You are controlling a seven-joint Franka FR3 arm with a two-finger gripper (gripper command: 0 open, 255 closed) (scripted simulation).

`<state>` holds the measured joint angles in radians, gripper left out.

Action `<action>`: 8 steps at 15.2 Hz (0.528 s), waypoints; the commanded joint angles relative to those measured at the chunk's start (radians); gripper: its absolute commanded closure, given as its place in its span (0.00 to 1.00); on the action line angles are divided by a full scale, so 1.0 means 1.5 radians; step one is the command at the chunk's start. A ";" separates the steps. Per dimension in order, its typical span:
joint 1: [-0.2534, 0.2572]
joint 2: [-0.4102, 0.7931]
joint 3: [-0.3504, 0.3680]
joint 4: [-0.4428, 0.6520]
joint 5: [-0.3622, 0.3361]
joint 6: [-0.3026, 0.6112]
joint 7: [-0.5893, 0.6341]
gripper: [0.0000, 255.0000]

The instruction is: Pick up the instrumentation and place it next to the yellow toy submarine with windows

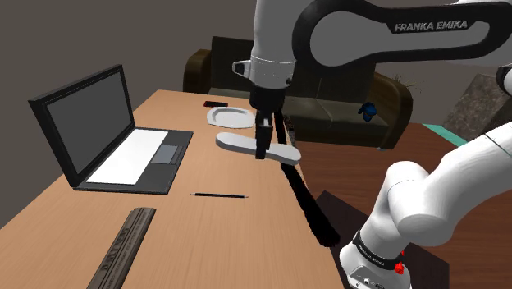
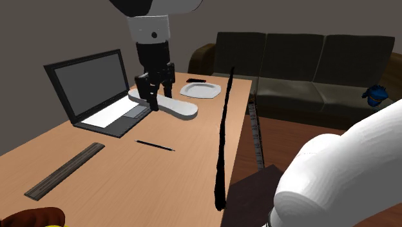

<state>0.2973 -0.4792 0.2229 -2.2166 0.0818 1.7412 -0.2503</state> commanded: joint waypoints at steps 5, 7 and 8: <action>0.038 -0.019 0.071 -0.004 0.038 -0.010 0.095 1.00; 0.039 -0.020 0.073 -0.022 0.040 0.008 0.095 1.00; 0.039 -0.020 0.074 -0.031 0.041 0.017 0.095 1.00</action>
<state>0.3554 -0.5089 0.3314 -2.2487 0.1409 1.7520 -0.1107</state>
